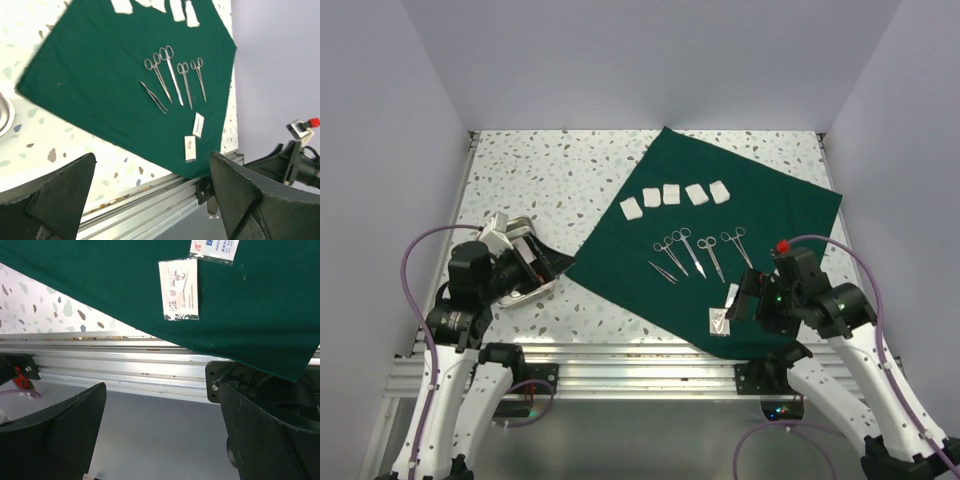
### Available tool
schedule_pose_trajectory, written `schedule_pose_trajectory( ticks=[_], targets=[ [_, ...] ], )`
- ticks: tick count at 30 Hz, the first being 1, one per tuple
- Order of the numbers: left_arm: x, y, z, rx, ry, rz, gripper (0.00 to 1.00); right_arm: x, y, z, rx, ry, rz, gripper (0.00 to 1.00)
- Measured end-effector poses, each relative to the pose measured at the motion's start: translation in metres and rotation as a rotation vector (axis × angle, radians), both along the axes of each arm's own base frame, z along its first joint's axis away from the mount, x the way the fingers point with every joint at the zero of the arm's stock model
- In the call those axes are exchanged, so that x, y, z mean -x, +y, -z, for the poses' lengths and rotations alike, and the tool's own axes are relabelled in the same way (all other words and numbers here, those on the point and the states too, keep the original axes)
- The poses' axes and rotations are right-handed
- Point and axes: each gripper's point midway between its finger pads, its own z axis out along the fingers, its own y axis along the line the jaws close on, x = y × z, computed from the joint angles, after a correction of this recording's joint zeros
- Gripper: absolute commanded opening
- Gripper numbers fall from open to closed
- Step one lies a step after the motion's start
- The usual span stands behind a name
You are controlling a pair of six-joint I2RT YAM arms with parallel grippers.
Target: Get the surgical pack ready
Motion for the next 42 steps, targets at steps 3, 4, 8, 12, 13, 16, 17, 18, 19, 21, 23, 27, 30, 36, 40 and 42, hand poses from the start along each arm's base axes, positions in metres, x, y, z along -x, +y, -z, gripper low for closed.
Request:
schedule_pose_trajectory(
  ticks=[3,4,8,12,13,16,17,18,19,21,23,27,30,36,40,42],
  targets=[
    [0.000,0.007,0.004,-0.030,0.014,-0.034,1.00,-0.010,0.004,-0.006,0.014,-0.002,-0.044,0.99],
    [0.000,0.007,0.003,-0.036,0.011,-0.034,1.00,-0.015,0.008,-0.008,0.009,-0.003,-0.057,0.99],
    [-0.001,0.007,0.003,-0.049,0.017,-0.021,0.99,-0.039,0.029,-0.004,-0.031,0.024,-0.108,0.92],
    [-0.004,0.005,0.015,-0.068,0.069,0.010,0.98,-0.064,0.044,0.007,0.008,0.087,-0.178,0.85],
    [-0.004,0.004,0.017,-0.073,0.079,0.020,0.98,-0.070,0.048,0.008,0.018,0.089,-0.198,0.84],
    [-0.004,0.003,0.023,-0.082,0.105,0.040,0.94,-0.091,0.063,0.001,0.060,0.068,-0.283,0.79],
    [-0.005,0.002,0.023,-0.086,0.109,0.047,0.94,-0.099,0.070,-0.003,0.068,0.049,-0.313,0.75],
    [-0.005,0.002,0.022,-0.091,0.113,0.053,0.94,-0.105,0.078,-0.006,0.076,0.037,-0.347,0.74],
    [-0.006,0.002,0.022,-0.093,0.117,0.057,0.94,-0.114,0.084,-0.009,0.081,0.022,-0.372,0.73],
    [-0.007,0.003,0.020,-0.104,0.118,0.063,0.94,-0.119,0.099,-0.009,0.095,0.013,-0.434,0.70],
    [-0.008,0.003,0.021,-0.109,0.123,0.066,0.93,-0.124,0.110,-0.002,0.117,0.017,-0.494,0.68],
    [-0.010,0.002,0.026,-0.111,0.147,0.069,0.91,-0.126,0.126,0.019,0.159,0.051,-0.602,0.61],
    [-0.010,0.002,0.033,-0.109,0.174,0.072,0.88,-0.130,0.137,0.032,0.179,0.062,-0.659,0.57],
    [-0.014,0.002,0.043,-0.114,0.227,0.076,0.85,-0.143,0.156,0.063,0.230,0.066,-0.751,0.55],
    [-0.015,0.001,0.048,-0.114,0.253,0.079,0.85,-0.156,0.164,0.083,0.281,0.049,-0.800,0.49],
    [-0.015,0.001,0.048,-0.112,0.252,0.081,0.85,-0.162,0.165,0.090,0.306,0.040,-0.816,0.49]
  ],
)
